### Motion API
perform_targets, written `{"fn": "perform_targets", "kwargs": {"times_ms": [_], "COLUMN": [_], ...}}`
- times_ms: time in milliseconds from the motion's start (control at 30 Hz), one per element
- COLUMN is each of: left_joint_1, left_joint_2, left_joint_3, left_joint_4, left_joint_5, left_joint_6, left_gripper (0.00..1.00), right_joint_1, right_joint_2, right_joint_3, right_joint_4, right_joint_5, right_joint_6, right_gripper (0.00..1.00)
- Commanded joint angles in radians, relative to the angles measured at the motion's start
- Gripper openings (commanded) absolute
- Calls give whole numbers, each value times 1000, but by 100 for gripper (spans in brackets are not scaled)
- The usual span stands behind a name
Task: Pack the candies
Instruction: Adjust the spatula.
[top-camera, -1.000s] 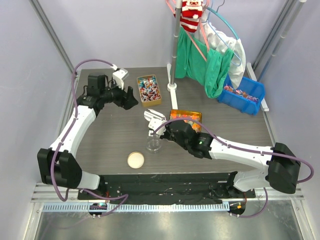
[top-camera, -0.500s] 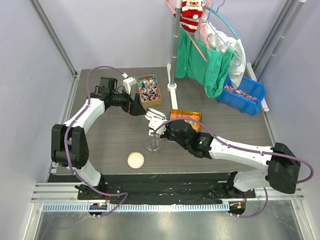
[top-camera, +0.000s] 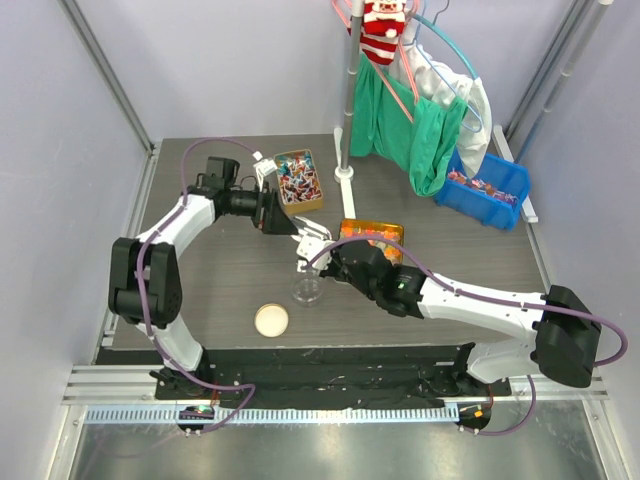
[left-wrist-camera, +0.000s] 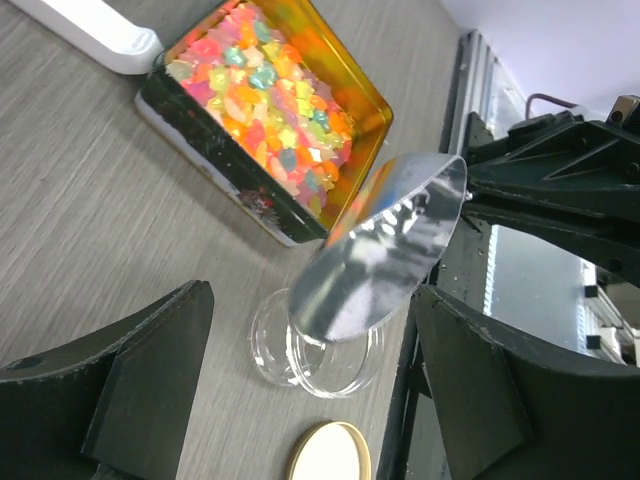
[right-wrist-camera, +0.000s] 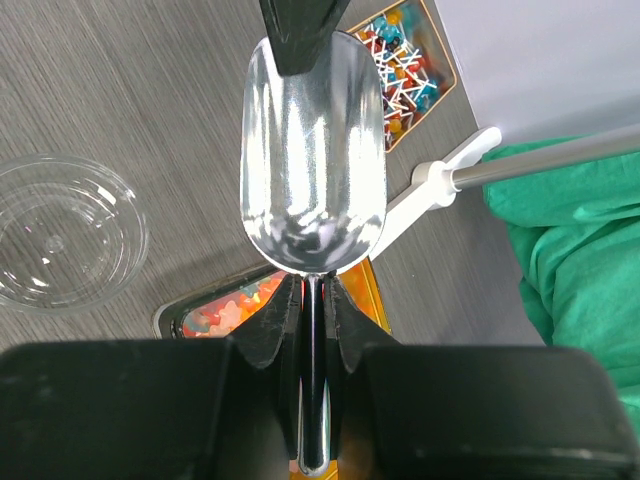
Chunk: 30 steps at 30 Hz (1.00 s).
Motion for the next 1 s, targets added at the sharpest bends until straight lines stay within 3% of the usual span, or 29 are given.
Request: {"fn": "perform_targets", "kwargs": {"times_ms": [0,133,233,333,467,600,767,800,833,900,967], "left_joint_1": [-9,-15,-14,-14,-17,-24,-31,-31,-29,-31,-31], "left_joint_2": [54,83,86,92,102,112,154,164,193,223,260], "left_joint_3": [59,78,82,85,99,122,206,228,248,309,360], "left_joint_4": [-31,-62,-76,-94,-146,-238,-494,-605,-679,-869,-979], "left_joint_5": [141,184,214,231,256,262,305,311,322,334,343], "left_joint_6": [-5,9,19,23,62,154,392,441,561,677,850], "left_gripper": [84,79,67,36,25,0,0,0,0,0,0], "right_joint_1": [16,26,33,43,53,62,62,62,63,63,63], "right_joint_2": [-24,-22,-14,-2,10,18,9,4,-4,-10,-16], "right_joint_3": [7,8,4,0,-1,-3,2,0,0,-1,-4], "right_joint_4": [79,79,84,96,104,111,117,117,116,114,114], "right_joint_5": [14,14,18,27,34,41,43,40,37,31,32], "right_joint_6": [-4,-7,-12,-19,-24,-28,-24,-22,-22,-22,-22], "right_gripper": [1,1,1,1,1,1,4,7,20,33,38]}}
